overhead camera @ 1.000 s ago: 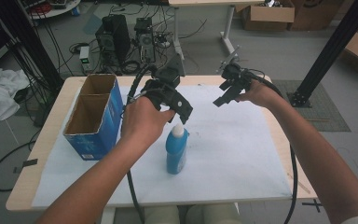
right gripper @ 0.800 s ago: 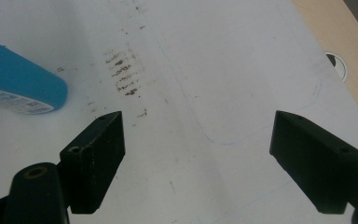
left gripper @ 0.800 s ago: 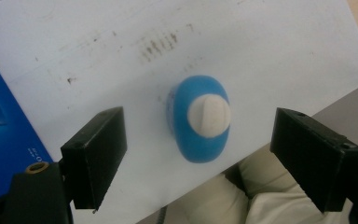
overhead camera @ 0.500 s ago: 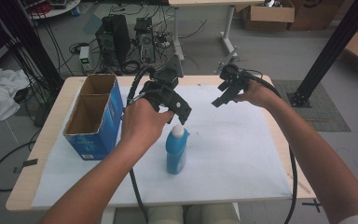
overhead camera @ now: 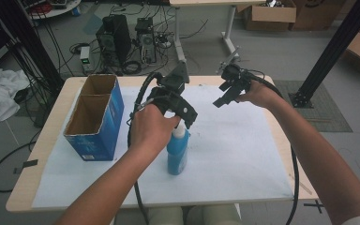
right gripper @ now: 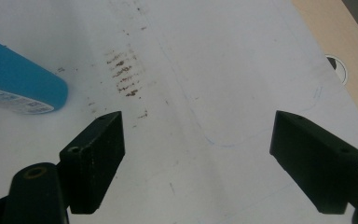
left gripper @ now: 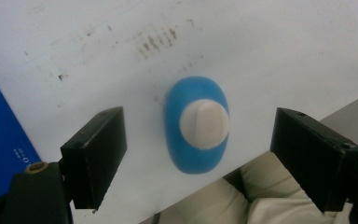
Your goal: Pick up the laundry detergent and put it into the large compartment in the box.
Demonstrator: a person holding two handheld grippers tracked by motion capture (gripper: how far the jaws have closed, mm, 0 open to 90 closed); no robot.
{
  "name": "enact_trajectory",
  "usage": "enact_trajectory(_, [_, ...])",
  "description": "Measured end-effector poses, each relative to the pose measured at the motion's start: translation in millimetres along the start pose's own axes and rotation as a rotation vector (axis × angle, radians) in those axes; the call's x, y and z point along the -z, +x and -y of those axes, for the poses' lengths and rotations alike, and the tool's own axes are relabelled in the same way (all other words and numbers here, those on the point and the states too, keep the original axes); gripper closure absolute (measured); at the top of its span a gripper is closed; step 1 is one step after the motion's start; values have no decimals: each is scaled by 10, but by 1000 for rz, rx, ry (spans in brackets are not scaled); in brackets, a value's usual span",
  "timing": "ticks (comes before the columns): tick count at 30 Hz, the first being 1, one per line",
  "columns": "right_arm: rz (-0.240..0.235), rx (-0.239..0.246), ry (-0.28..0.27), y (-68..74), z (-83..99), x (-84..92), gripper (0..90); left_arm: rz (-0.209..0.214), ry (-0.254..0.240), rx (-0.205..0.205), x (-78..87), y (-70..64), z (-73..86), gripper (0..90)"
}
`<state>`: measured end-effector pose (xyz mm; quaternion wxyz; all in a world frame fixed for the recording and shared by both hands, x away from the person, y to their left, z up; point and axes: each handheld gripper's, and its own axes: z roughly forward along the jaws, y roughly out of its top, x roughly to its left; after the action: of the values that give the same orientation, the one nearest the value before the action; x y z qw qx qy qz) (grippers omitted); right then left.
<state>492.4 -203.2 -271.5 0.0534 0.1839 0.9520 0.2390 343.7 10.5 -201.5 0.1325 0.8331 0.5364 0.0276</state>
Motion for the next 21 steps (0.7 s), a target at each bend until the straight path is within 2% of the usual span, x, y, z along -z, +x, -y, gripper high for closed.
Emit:
enact_trajectory(5, [-5,4,7,15,1,-17,176,4,8,-3,-106,-37,1,191])
enact_trajectory(21, [-9,-2,1,-12,66,-29,176,-3,37,25,-372,-56,16,190])
